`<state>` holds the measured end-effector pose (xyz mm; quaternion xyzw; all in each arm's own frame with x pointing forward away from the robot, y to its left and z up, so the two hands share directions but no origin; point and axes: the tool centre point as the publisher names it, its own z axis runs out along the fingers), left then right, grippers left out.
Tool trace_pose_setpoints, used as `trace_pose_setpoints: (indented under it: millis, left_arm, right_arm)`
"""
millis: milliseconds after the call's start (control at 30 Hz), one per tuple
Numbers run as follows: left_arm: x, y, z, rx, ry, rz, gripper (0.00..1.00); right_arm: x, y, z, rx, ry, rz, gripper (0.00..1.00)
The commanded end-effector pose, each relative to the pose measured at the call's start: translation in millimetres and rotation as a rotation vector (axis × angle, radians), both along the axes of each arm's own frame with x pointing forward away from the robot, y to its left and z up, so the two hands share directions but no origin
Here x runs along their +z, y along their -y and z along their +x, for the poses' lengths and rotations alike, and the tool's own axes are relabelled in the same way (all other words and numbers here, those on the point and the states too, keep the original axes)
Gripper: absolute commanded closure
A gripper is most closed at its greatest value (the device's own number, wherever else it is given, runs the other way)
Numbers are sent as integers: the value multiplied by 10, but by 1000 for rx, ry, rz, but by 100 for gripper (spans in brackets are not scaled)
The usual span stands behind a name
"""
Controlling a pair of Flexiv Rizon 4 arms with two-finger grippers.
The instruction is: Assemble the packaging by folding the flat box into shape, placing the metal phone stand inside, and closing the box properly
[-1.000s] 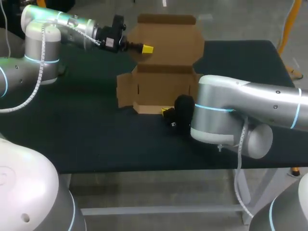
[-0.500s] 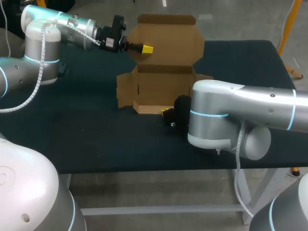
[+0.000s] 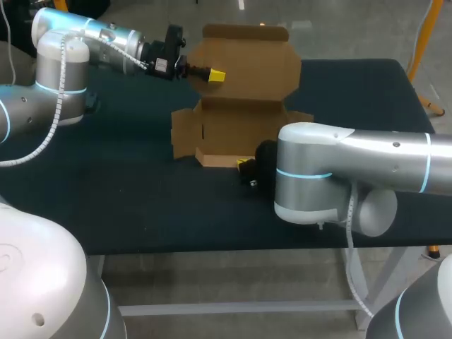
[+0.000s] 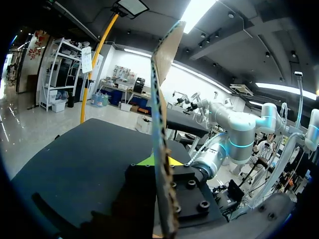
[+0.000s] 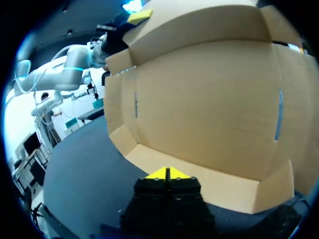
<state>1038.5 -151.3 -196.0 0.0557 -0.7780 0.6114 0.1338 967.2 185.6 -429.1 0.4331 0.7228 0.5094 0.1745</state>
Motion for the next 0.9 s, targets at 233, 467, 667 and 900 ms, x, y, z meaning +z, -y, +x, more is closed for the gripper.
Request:
trace_pose_setpoints:
  millis: [233, 467, 667, 900]
  left_arm:
    - [-31, -4, -251, -7, 23, 9, 100]
    - [-105, 13, -396, -19, 35, 8, 100]
    - [-121, 27, -499, -26, 53, 8, 100]
    - [-143, 33, -605, -30, 72, 6, 100]
  right_arm:
    - [-53, -30, 14, -5, 1, -3, 100]
    - [-53, -30, 14, -5, 1, -3, 100]
    - [-53, -30, 14, -5, 1, -3, 100]
    - [-53, -30, 14, -5, 1, -3, 100]
